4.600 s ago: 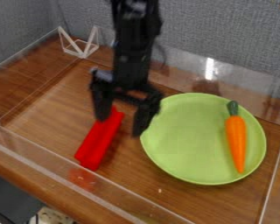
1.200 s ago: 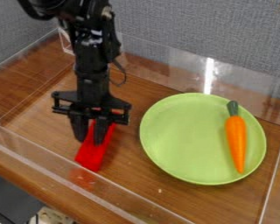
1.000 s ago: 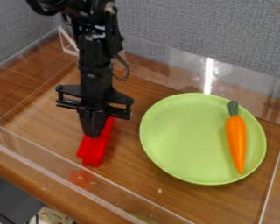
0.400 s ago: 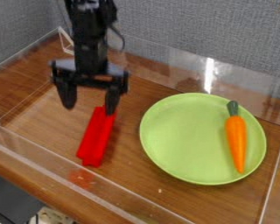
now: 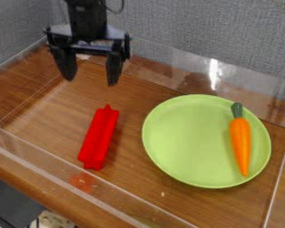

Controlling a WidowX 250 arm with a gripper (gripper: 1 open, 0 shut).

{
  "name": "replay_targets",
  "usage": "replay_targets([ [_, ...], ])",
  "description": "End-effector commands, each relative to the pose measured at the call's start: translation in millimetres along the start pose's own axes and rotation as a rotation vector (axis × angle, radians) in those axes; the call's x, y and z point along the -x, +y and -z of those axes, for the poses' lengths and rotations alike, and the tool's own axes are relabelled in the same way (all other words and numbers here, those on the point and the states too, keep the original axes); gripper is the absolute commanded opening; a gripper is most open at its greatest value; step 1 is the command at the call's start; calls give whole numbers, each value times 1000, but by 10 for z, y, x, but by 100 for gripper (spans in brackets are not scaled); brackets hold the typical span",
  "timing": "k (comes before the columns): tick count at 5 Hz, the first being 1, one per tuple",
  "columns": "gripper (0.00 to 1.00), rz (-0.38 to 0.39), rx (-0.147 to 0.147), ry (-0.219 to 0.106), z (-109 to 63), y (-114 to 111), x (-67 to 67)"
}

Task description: Move the red object from the green plate to the table

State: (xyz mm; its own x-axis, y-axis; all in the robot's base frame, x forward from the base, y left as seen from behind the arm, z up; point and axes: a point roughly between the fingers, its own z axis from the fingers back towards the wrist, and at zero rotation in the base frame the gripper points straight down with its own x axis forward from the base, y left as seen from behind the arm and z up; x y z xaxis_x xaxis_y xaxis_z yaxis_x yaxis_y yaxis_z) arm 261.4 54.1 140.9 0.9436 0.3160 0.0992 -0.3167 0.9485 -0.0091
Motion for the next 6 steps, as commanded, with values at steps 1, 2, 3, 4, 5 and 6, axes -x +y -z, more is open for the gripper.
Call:
replay_targets([
  [1,100,12,30,-61,-195,26,10],
  [2,100,12,31,-75,-161,-58,49],
  [3,100,36,38,-86,-160,-155,78],
  [4,100,82,51,-94,-37,-166,24],
  [5,100,128,55,-100,49,-141,-32],
  [6,100,168,55,-101,99,-94,-68],
])
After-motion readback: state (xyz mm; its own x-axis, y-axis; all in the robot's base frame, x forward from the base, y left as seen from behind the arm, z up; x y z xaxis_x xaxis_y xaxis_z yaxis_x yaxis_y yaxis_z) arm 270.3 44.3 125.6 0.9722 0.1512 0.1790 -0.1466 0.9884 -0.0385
